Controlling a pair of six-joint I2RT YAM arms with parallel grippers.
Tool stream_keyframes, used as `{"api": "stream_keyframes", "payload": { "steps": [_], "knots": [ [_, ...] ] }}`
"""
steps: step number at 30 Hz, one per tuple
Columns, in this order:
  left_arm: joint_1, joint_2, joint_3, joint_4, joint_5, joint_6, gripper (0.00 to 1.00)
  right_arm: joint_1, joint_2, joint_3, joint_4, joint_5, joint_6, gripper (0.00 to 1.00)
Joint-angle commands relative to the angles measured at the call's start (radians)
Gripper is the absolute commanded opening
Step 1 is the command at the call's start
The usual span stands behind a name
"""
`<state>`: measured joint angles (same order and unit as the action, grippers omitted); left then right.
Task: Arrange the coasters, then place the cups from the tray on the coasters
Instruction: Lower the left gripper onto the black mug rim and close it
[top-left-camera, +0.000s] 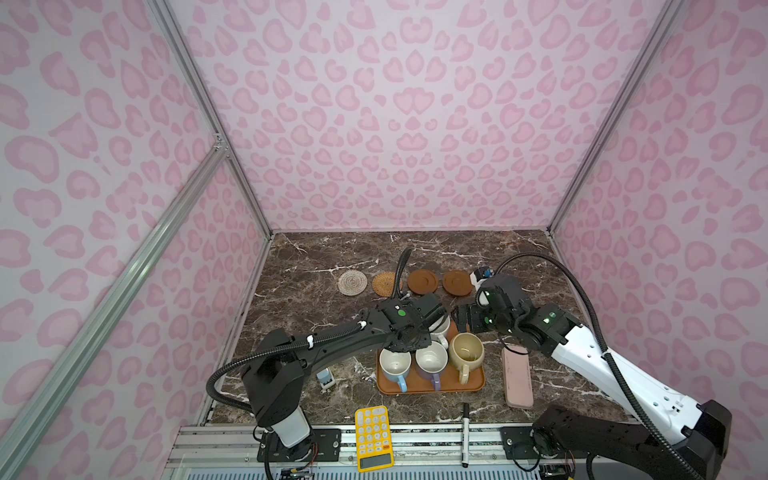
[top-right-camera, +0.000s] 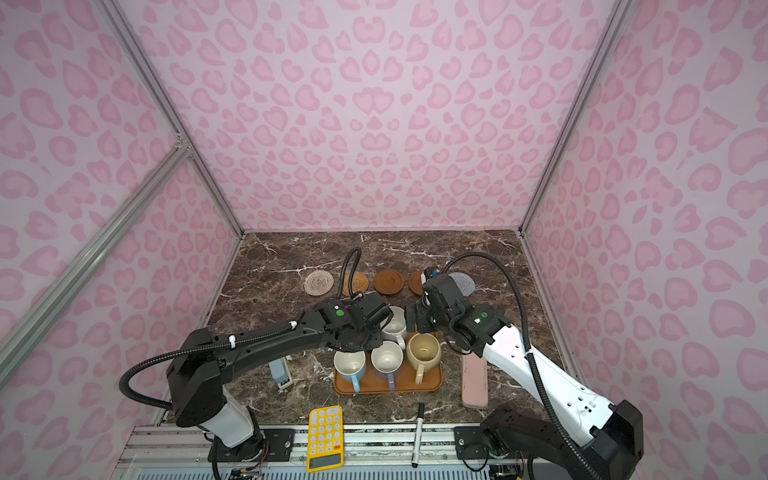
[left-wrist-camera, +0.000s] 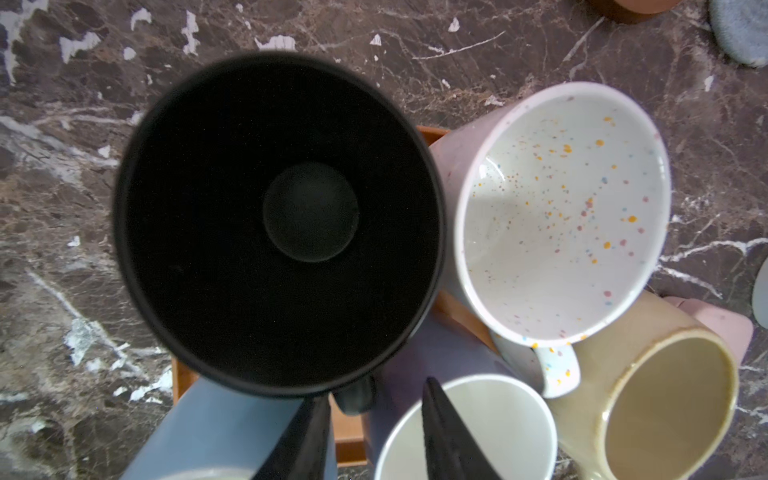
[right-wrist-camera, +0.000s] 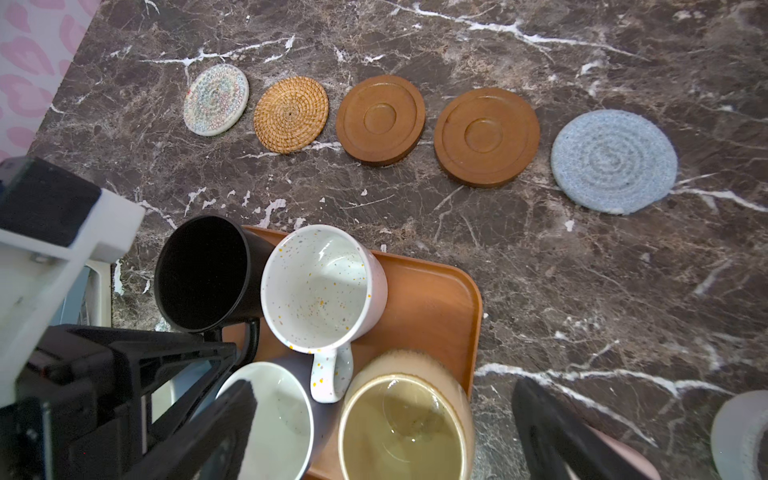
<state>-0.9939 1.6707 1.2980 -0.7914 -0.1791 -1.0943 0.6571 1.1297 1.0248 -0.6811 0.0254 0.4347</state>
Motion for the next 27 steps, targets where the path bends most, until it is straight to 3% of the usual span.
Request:
{"api": "stream_keyframes", "payload": {
  "steps": [1,13,18,27],
  "knots": [
    [0.001,0.019,0.024,-0.038,-0.038,0.004,0.40,0.000,0.004,-0.003,0.003,0.014,0.006,0.99],
    [0.001,0.060,0.041,-0.048,-0.056,0.000,0.37,0.001,0.005,-0.012,0.001,0.015,0.010,0.99],
    [0.001,0.082,0.069,-0.076,-0.061,-0.018,0.30,0.001,0.005,-0.017,0.008,0.013,0.016,0.98],
    [0.001,0.105,0.081,-0.084,-0.074,-0.022,0.30,0.000,0.013,-0.014,0.007,0.018,0.018,0.99]
  ]
}}
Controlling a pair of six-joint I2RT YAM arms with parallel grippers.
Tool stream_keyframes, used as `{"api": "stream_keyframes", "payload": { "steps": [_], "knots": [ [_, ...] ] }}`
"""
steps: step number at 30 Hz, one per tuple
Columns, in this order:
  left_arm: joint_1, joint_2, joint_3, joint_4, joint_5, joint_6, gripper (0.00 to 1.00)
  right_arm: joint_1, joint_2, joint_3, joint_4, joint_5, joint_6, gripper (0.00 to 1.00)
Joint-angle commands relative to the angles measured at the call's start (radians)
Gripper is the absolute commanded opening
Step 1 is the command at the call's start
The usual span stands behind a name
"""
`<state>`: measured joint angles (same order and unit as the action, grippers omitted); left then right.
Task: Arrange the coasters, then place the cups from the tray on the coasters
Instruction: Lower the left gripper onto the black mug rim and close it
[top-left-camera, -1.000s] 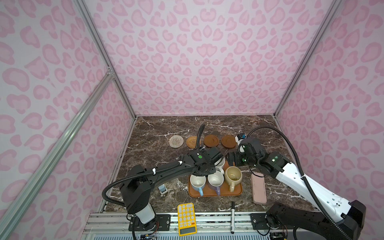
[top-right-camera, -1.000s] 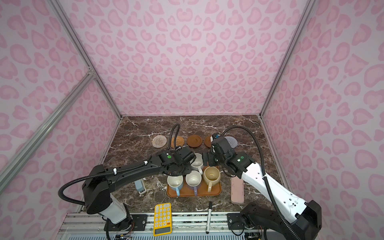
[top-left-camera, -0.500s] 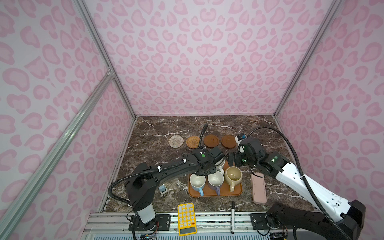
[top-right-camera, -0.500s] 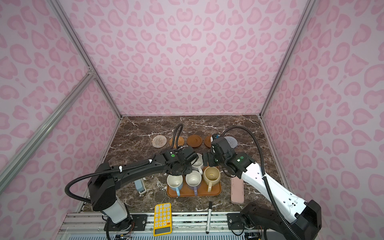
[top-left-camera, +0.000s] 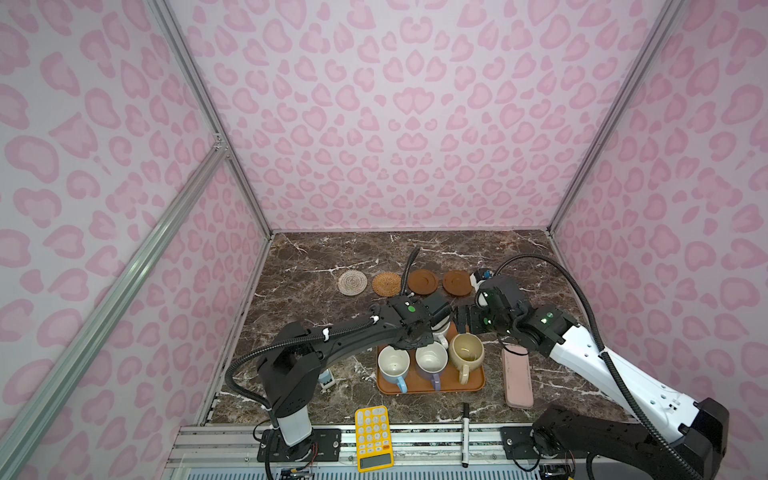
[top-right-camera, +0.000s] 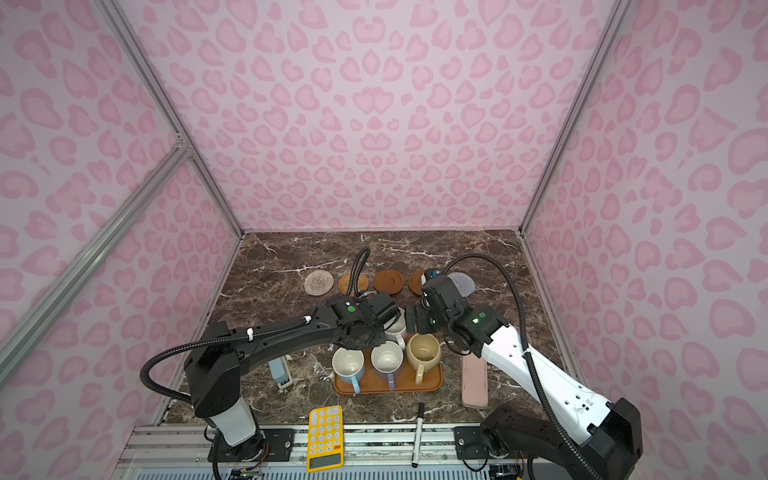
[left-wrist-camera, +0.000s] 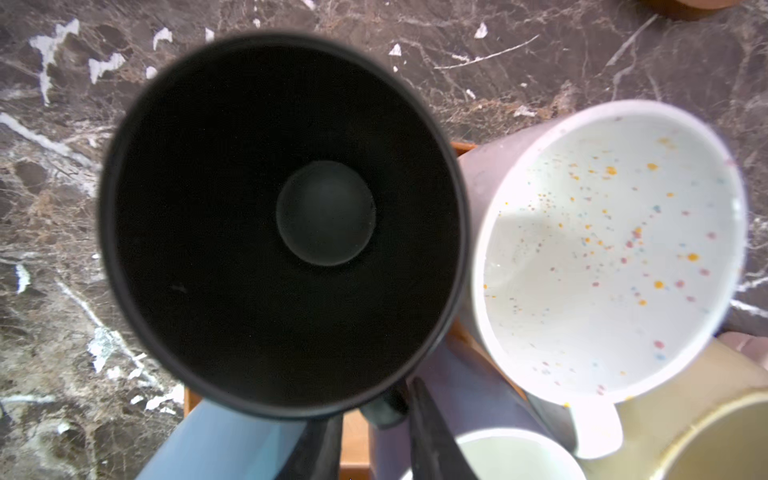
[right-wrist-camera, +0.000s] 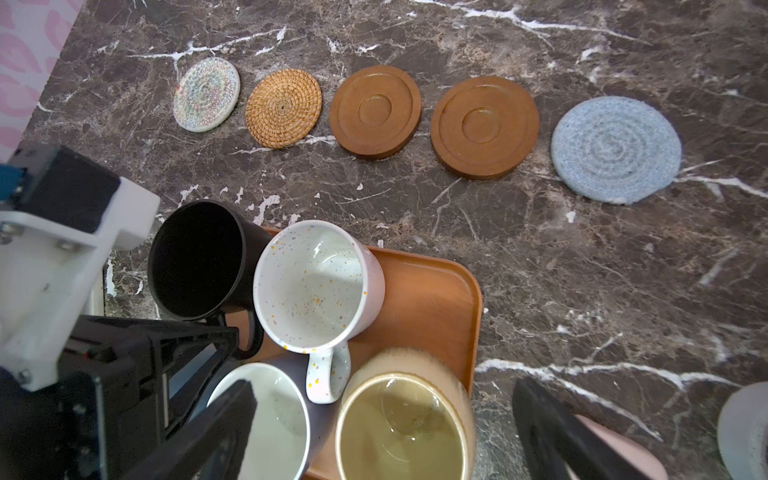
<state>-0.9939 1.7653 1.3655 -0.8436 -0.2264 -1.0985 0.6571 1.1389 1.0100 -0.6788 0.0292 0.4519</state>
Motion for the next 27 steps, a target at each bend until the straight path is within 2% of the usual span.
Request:
{"api": "stream_keyframes", "payload": {
  "steps": [1,12,17,25,27],
  "knots": [
    [0.001,0.013,0.014,-0.033,-0.027,-0.019,0.30,0.001,0.004,0.003,0.002,0.012,0.002,0.99],
    [0.001,0.025,0.014,-0.040,-0.040,-0.011,0.28,0.000,0.002,0.007,0.001,0.015,-0.004,0.99],
    [0.001,0.024,0.010,-0.012,-0.019,-0.015,0.23,0.000,-0.001,0.005,0.002,0.017,-0.004,0.99],
    [0.001,0.026,0.016,-0.016,-0.027,-0.012,0.23,0.001,-0.005,-0.004,0.005,0.016,-0.005,0.98],
    [0.001,0.019,0.022,-0.020,-0.025,-0.013,0.19,0.000,-0.012,-0.004,-0.004,0.021,-0.009,0.98]
  ]
}}
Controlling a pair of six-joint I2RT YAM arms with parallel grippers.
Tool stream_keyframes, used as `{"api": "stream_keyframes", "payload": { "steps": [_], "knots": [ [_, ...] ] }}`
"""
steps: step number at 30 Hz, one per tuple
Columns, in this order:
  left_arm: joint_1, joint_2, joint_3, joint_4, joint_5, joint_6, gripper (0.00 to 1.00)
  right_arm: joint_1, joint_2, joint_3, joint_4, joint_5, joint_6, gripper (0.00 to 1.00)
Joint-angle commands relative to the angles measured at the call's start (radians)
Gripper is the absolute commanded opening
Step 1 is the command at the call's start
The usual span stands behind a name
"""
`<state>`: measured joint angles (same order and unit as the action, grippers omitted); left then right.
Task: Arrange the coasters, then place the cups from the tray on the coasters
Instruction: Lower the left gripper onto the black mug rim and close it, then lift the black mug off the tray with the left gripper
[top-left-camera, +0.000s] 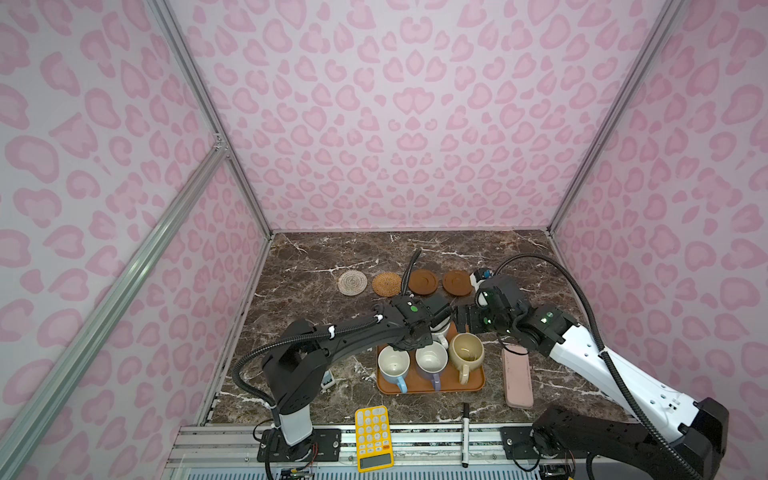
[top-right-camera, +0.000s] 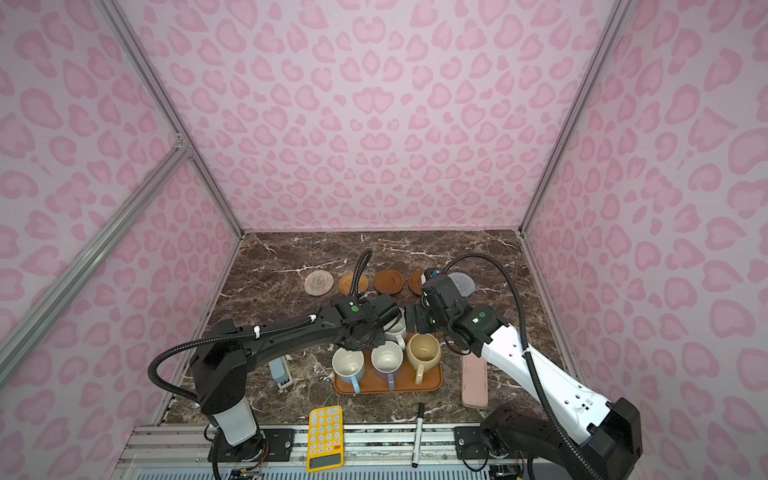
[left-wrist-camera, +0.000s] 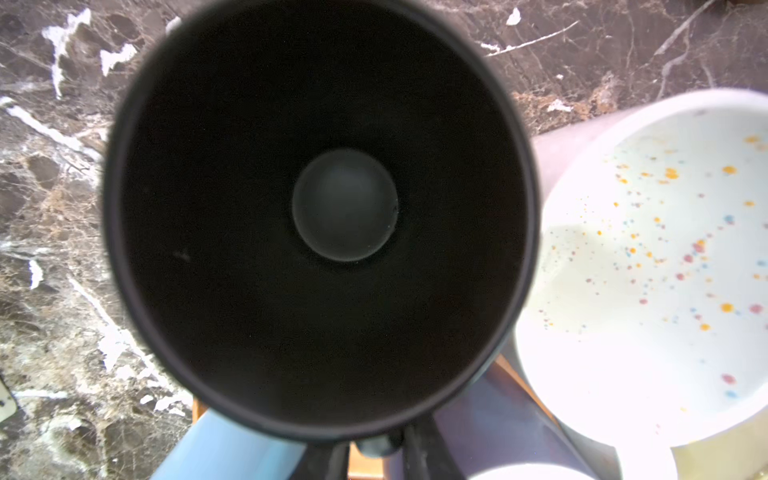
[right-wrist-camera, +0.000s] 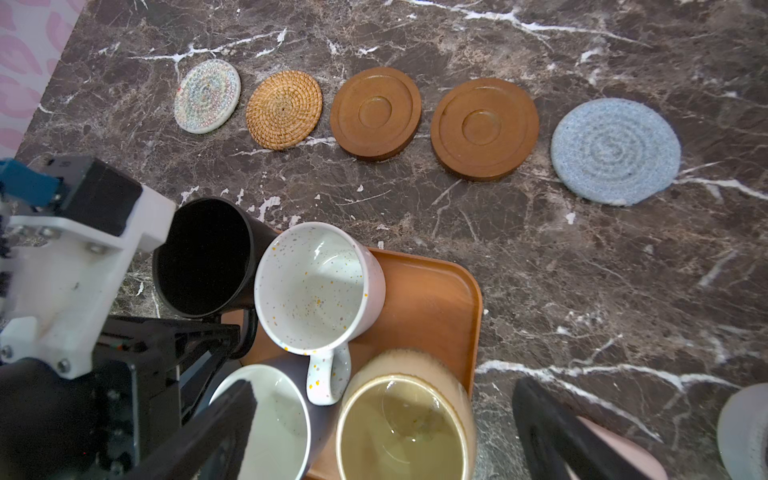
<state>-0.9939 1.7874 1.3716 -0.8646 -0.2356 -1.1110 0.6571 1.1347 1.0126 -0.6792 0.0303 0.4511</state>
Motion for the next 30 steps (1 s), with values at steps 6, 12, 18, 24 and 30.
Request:
{"api": "stream_keyframes", "payload": {
  "steps": [6,12,18,24,30],
  "knots": [
    [0.001,-0.028,0.015,-0.005,-0.031,0.007,0.08,0.001,-0.016,-0.010,0.001,0.023,-0.008,0.99],
    [0.002,-0.022,0.009,-0.011,-0.034,0.005,0.08,0.001,-0.012,0.000,-0.002,0.019,0.001,0.99],
    [0.001,-0.047,-0.003,-0.012,-0.050,0.019,0.00,0.001,-0.014,-0.013,0.026,0.022,0.002,0.99],
    [-0.005,-0.058,-0.009,-0.012,-0.068,0.044,0.00,0.000,0.006,-0.004,0.035,0.014,0.003,0.99],
    [-0.004,-0.092,-0.010,-0.026,-0.103,0.052,0.00,0.001,0.018,0.006,0.035,0.011,0.004,0.99]
  ]
}}
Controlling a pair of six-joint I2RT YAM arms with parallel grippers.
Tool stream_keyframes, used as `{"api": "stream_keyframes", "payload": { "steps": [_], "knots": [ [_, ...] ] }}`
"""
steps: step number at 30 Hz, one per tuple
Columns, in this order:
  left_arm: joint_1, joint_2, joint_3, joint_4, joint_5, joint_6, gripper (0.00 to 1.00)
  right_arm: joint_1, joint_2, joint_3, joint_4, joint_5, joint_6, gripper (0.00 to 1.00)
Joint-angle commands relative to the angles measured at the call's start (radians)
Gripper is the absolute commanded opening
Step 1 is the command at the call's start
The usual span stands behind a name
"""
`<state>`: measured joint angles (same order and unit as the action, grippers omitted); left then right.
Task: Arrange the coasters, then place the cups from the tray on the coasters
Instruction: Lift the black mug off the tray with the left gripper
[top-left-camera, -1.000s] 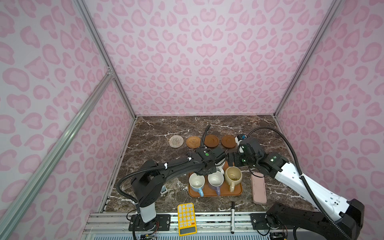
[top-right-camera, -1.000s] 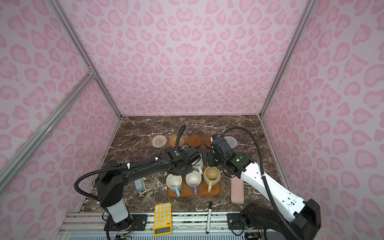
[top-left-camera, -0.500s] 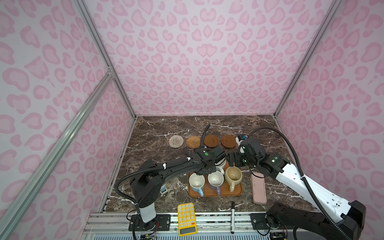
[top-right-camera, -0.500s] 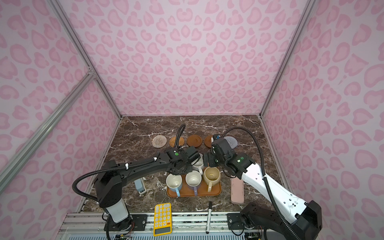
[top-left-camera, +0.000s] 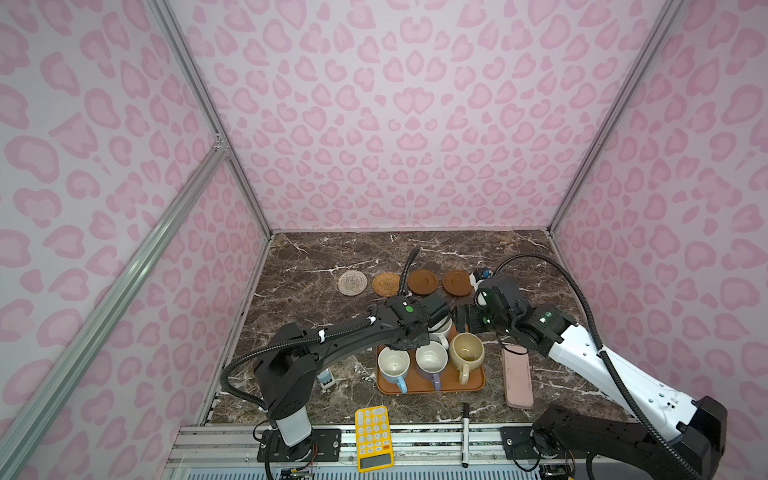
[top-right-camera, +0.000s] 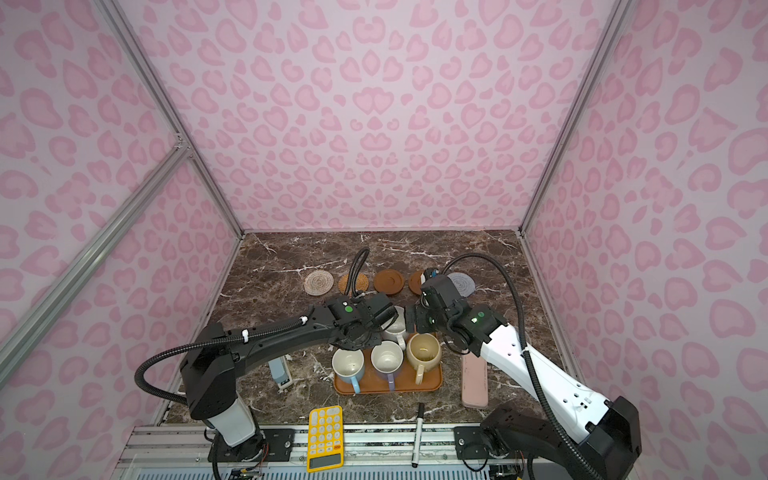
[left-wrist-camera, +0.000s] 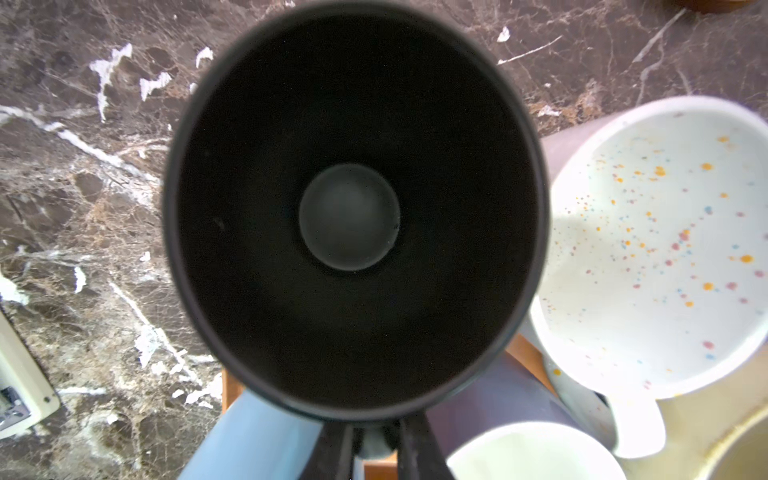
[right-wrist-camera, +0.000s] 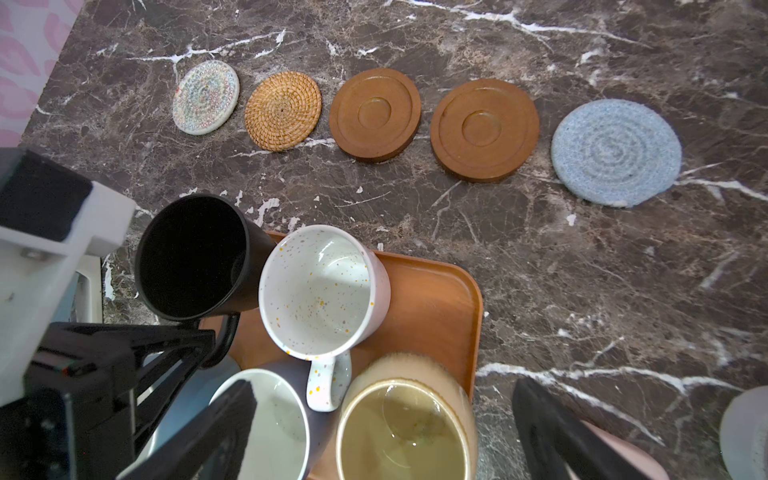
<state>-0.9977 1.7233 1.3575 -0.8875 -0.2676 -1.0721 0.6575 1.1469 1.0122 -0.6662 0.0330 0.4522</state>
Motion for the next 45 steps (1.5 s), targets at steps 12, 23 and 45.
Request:
{"api": "stream_keyframes", "payload": {
  "steps": [12,23,45],
  "knots": [
    [-0.001,-0.102,0.043,-0.034,-0.081,0.076,0.00,0.024,-0.031,-0.011,0.110,-0.122,-0.012,0.99],
    [0.070,-0.225,0.043,-0.026,-0.068,0.166,0.00,0.030,-0.019,0.029,0.129,-0.109,-0.027,0.99],
    [0.513,-0.286,-0.006,0.183,0.063,0.553,0.00,0.129,0.338,0.290,0.242,-0.099,-0.001,0.99]
  ]
}}
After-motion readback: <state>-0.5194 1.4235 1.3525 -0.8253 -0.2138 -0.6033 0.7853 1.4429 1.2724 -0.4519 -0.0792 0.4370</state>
